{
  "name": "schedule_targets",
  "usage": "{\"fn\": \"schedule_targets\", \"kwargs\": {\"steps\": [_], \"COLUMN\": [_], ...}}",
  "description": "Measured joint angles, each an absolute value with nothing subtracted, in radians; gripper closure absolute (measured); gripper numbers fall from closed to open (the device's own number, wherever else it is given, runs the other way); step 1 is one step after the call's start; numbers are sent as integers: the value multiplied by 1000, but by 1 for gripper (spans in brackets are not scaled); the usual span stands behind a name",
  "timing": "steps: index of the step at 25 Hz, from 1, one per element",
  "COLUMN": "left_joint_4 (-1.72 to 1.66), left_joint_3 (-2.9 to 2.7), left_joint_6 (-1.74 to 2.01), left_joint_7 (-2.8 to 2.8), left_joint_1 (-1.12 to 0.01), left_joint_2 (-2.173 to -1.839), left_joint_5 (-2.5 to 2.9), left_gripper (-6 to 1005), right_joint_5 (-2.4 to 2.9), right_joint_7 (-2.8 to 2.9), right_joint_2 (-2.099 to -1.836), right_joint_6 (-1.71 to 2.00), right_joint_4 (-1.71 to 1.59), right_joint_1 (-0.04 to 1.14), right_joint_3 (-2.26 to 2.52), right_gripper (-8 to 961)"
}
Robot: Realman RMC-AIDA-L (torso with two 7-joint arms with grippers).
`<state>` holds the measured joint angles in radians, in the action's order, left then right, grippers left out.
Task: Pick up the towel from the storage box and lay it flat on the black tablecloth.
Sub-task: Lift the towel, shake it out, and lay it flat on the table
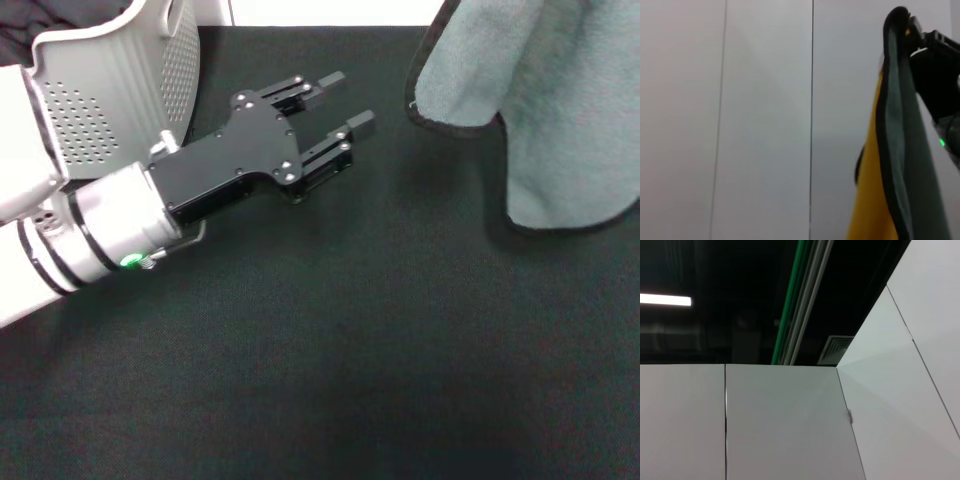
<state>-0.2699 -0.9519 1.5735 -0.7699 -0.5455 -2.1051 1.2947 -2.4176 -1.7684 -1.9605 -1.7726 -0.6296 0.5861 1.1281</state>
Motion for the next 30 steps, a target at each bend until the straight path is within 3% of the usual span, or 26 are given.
{"fn": "schedule_targets", "kwargs": {"steps": [30], "left_joint_4": [-181], "left_joint_3": [-971], "left_joint_6": [1574], "left_joint_7": [-818], "left_joint_1": [-641], "left_joint_2": [-2105], "left_joint_5": [1294], "left_gripper": [525], "right_joint_5": [-2352], "right_joint_7": [-1812], "right_joint_2": [-1976], "right_joint_6": [-1763], "right_joint_4": [-555], "right_joint_1": [649], "right_joint_3": [1127], "right_gripper": [887]}}
